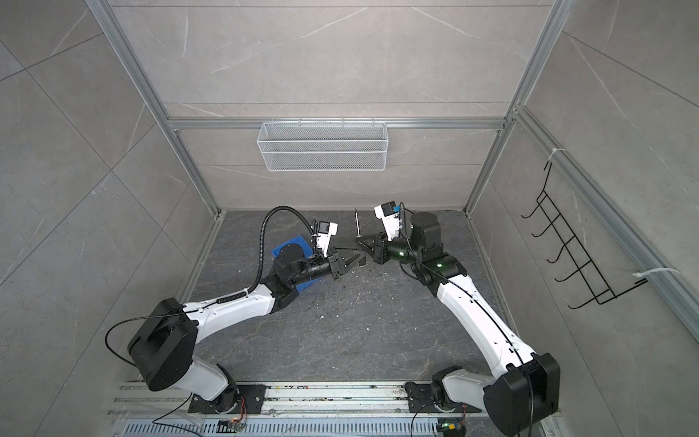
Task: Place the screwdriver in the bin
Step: 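Close the left gripper on the screwdriver handle below the right gripper, then open and withdraw the right gripper while the left gripper carries the screwdriver to the bin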
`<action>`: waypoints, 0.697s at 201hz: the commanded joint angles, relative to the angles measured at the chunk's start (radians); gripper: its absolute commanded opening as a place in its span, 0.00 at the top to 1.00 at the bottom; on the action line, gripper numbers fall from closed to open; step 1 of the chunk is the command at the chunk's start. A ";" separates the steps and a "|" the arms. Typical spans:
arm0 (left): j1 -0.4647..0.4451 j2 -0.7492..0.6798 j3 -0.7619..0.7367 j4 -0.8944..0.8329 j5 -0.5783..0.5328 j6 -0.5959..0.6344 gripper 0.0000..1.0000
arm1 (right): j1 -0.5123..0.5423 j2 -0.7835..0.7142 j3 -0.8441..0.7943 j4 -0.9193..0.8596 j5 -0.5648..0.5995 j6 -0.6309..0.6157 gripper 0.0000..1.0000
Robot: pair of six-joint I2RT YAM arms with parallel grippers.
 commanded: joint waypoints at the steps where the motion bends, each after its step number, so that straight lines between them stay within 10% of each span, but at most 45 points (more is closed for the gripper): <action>1: 0.003 -0.004 0.018 0.037 -0.014 0.007 1.00 | 0.009 -0.005 0.035 0.008 0.007 -0.030 0.89; 42: 0.004 -0.027 0.001 0.003 -0.055 0.034 1.00 | 0.008 -0.017 0.024 0.026 -0.002 -0.027 0.44; 140: 0.049 -0.159 -0.051 -0.311 -0.413 0.009 1.00 | 0.026 -0.097 0.002 -0.072 -0.007 -0.130 0.01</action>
